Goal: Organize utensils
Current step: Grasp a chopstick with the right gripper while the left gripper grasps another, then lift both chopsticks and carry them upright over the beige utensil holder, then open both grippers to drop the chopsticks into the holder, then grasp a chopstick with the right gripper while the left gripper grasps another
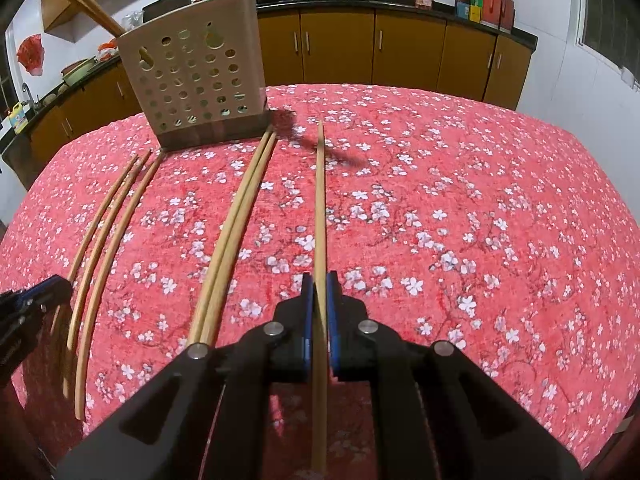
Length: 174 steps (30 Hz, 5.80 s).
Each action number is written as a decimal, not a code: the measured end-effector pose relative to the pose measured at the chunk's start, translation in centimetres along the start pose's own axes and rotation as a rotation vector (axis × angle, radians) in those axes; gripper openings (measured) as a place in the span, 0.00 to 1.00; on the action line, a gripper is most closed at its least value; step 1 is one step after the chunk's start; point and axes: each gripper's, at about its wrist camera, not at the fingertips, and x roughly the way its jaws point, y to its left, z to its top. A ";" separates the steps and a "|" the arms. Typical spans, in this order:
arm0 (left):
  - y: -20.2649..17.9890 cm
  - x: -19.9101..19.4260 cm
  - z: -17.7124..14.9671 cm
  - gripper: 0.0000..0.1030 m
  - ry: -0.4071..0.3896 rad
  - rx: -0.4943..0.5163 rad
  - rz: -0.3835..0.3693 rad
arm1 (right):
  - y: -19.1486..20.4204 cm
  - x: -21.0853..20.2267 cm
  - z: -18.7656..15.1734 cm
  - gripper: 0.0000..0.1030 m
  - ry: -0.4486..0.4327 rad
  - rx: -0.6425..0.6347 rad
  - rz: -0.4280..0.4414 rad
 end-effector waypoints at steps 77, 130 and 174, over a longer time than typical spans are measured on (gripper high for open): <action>5.5 -10.7 7.7 0.07 -0.333 -0.099 0.001 | -3.1 -11.2 6.1 0.07 -0.374 0.074 0.044; -2.7 -12.5 20.2 0.07 -0.710 -0.081 -0.097 | 3.8 -12.3 20.1 0.07 -0.649 -0.005 0.219; 3.5 -5.3 3.6 0.15 -0.198 -0.158 -0.035 | 1.4 -1.1 0.3 0.18 -0.008 0.058 0.223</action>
